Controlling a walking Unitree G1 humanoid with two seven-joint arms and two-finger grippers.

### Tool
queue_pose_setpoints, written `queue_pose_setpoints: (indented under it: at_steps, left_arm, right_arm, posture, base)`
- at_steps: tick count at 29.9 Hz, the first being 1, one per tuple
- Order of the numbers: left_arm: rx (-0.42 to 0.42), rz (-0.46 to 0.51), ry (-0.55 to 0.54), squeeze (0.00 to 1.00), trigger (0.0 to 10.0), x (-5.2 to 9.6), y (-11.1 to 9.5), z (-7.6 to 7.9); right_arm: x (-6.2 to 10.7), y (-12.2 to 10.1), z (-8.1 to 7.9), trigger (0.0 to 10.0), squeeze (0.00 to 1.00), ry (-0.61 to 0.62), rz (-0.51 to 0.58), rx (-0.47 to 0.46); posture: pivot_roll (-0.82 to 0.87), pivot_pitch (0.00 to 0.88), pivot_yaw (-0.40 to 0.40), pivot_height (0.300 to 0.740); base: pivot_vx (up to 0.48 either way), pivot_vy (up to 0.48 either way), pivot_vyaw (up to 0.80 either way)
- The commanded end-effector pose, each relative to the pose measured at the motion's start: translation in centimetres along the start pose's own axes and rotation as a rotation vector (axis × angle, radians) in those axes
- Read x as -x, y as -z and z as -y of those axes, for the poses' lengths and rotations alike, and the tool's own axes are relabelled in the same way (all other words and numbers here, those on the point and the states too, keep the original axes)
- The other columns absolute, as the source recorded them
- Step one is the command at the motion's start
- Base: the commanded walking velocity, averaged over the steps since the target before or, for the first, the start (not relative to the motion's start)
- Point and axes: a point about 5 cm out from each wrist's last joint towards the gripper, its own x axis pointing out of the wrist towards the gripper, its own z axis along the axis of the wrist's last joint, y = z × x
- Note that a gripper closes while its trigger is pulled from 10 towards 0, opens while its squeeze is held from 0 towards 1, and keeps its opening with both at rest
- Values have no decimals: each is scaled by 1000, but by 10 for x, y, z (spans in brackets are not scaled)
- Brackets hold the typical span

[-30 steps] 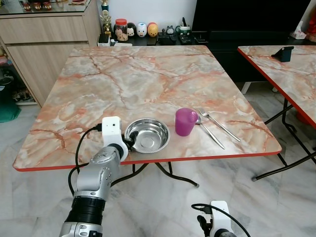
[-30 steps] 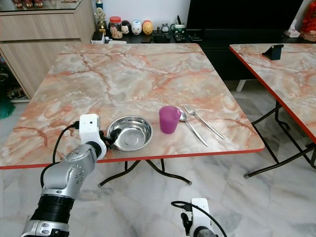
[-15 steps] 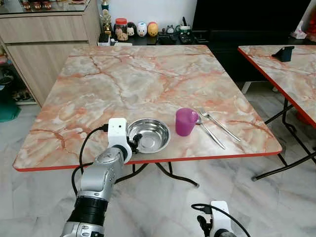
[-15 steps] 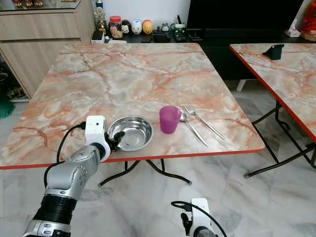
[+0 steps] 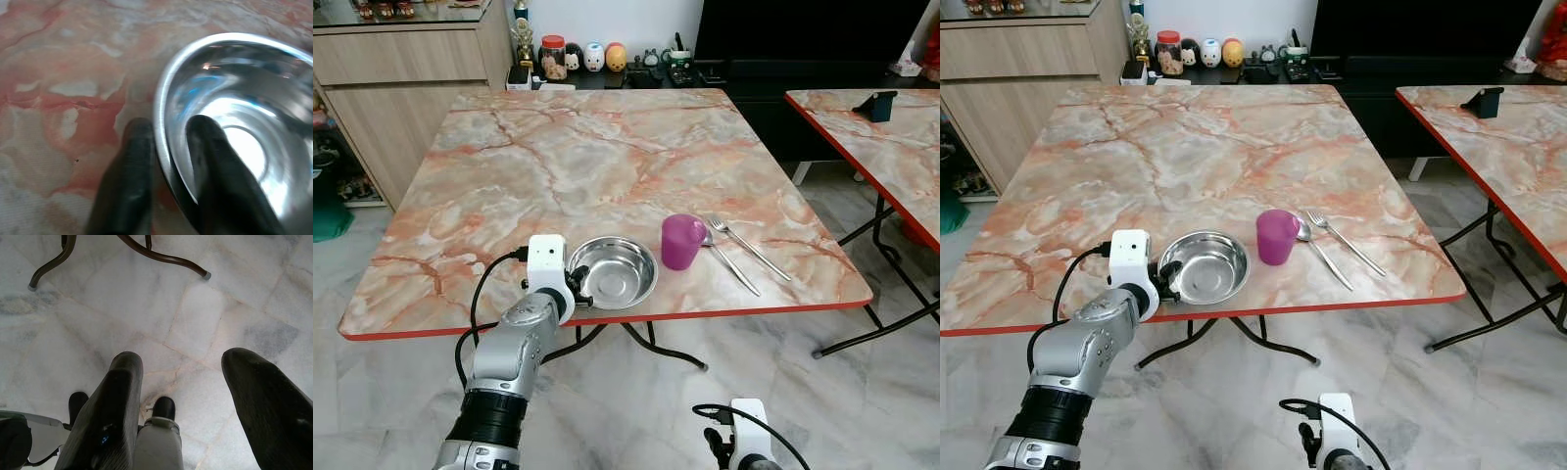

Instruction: Setting the table

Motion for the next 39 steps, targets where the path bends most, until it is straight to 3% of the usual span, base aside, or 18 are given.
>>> queue_pose_setpoints:
  at_steps: [1,12,17,19,20,21,26,28,35,36,39]
  left_arm:
    - [-5,-26,-12,0,0,0,4,-2]
    - [28,0,-82,0,0,4,1,-17]
    - [139,96,-82,0,0,11,-5,-24]
    - [229,173,-45,0,118,16,-11,-25]
    - [285,210,-17,0,4824,19,-14,-25]
    - [416,273,22,0,10000,25,-17,-26]
    - [590,352,20,0,10000,35,-17,-37]
    - [691,433,9,0,10000,42,-23,-44]
    - [748,512,35,0,10000,47,-35,-41]
    - [756,558,34,0,10000,49,-44,-40]
    - [733,605,33,0,10000,51,-54,-40]
  right_arm:
    - [0,-1,1,10000,0,1,-3,-1]
    - [0,-1,1,10000,0,-1,-4,2]
    - [-1,-2,1,10000,0,0,-4,2]
    - [-1,-2,1,10000,0,0,-4,4]
    - [-1,-2,2,10000,0,0,-4,4]
    - [-1,-2,2,10000,0,0,-5,6]
    - [-1,-3,3,10000,0,-1,-4,10]
    - [-1,-3,4,10000,0,-2,-4,14]
    - [-1,-3,5,10000,0,-1,-5,19]
    - [0,-3,5,10000,0,1,-4,18]
    - [0,-3,6,10000,0,2,-4,18]
  posture:
    - [6,0,-44,719]
    - [12,0,-47,719]
    - [13,0,-50,719]
    - [13,0,-51,719]
    - [15,0,-53,719]
    - [20,0,-56,719]
    - [18,0,-61,719]
    - [21,0,-66,719]
    - [14,0,-70,719]
    - [11,0,-71,719]
    - [11,0,-72,719]
  base:
    - [0,0,0]
    - [0,0,0]
    - [0,0,0]
    - [0,0,0]
    - [0,0,0]
    - [0,0,0]
    - [0,0,0]
    - [0,0,0]
    - [0,0,0]
    - [0,0,0]
    - [0,0,0]
